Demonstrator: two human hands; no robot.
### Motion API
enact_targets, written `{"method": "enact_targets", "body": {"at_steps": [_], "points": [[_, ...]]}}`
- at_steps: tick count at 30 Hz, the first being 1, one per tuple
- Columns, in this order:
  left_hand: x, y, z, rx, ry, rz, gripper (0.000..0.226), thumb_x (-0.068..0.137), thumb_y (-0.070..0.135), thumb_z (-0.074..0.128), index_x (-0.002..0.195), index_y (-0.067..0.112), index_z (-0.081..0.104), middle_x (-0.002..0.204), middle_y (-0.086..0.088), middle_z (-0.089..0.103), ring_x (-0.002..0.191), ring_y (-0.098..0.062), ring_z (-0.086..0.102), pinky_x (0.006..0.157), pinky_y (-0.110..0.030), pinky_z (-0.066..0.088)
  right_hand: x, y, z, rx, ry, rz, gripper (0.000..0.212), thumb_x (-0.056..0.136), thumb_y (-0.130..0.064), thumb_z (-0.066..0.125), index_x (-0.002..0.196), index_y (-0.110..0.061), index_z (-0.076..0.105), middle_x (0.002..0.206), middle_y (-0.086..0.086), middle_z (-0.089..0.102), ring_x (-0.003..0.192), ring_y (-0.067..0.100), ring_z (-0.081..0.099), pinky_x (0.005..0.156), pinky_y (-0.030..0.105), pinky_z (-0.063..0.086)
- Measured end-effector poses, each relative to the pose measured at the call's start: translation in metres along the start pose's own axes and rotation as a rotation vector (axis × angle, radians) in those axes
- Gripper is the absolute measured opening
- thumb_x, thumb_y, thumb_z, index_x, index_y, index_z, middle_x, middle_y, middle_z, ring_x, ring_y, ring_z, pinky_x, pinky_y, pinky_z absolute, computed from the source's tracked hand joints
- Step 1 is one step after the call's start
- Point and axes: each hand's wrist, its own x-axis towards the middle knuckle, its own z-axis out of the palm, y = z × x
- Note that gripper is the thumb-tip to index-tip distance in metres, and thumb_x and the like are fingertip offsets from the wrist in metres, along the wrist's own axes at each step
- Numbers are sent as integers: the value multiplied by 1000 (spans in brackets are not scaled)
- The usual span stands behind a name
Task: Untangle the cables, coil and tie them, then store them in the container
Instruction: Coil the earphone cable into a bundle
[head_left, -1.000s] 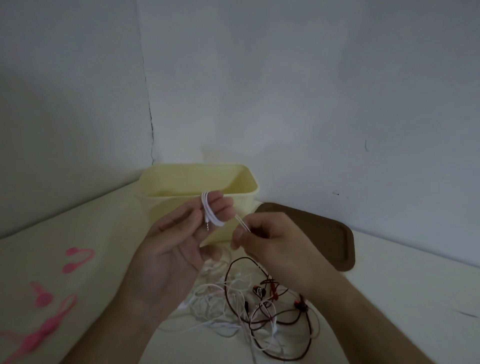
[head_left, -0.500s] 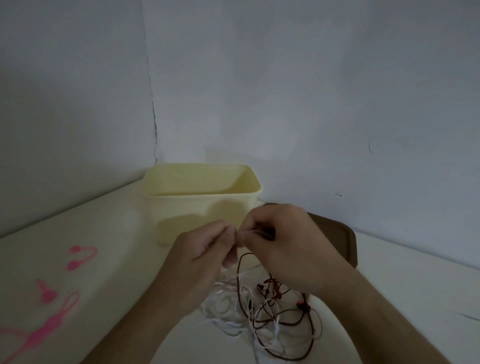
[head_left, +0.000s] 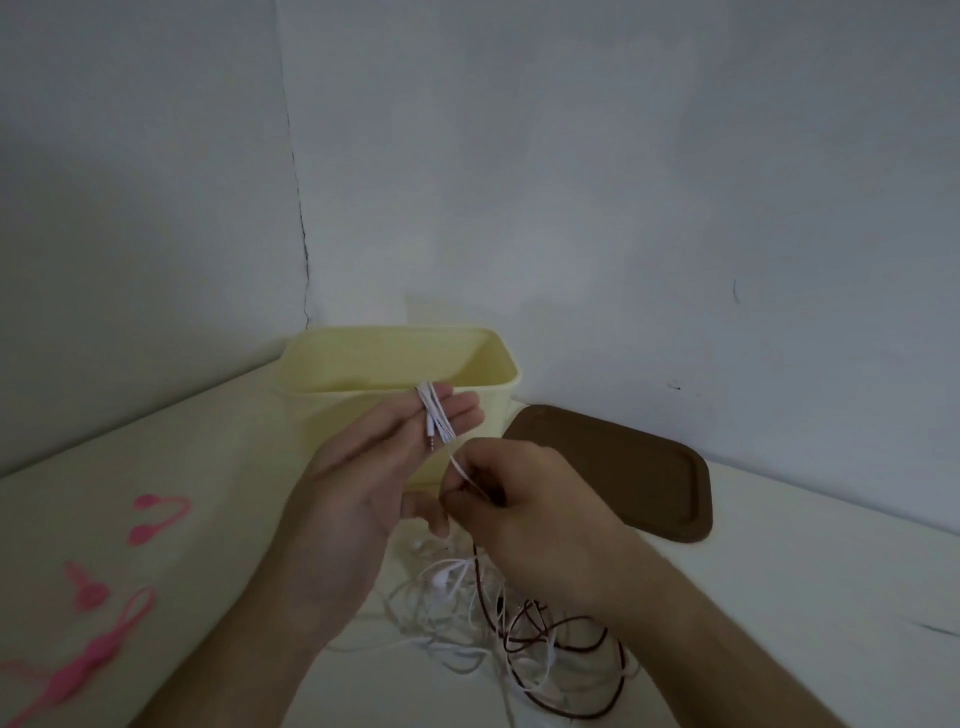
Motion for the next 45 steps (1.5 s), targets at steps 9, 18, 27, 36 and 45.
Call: {"method": "enact_targets", "body": {"at_steps": [9,18,27,36,45], "points": [[-4,-15,-2,713,81,276,19,102,26,55,106,27,74,95,3,75,79,-16,69,60,-35,57,-1,-1,-16,413,29,79,14,100,-12,71,90,-7,79,59,-5,57,56,12,55,60,38,56],[-3,-11,-4,489,51,174,25,91,32,62,75,15,73,58,-3,55,53,-18,47,50,-31,41,1,11,-18,600,170,-2,20,95,4,73,101,-13,81,86,14,78,82,17,71,83,35,55],[-4,5,-1,-61,14,6,29,92,13,58,67,7,69,64,-8,53,57,-19,43,48,-28,38,7,19,-5,270,162,25,25,105,-10,64,86,-19,77,72,-3,74,69,13,69,75,30,56],[-2,4,-1,-121,-6,-98,34,92,10,52,112,3,79,113,-20,77,101,-25,75,53,-28,53,4,16,-2,65,67,37,27,109,-16,54,87,-19,70,65,-5,64,51,5,53,57,23,44],[3,-6,1,59,97,-12,31,100,3,55,128,6,68,123,-9,77,121,-22,71,77,-36,64,2,3,11,-234,196,-34,14,109,-26,52,97,-19,53,83,2,67,69,19,63,60,43,53]]}}
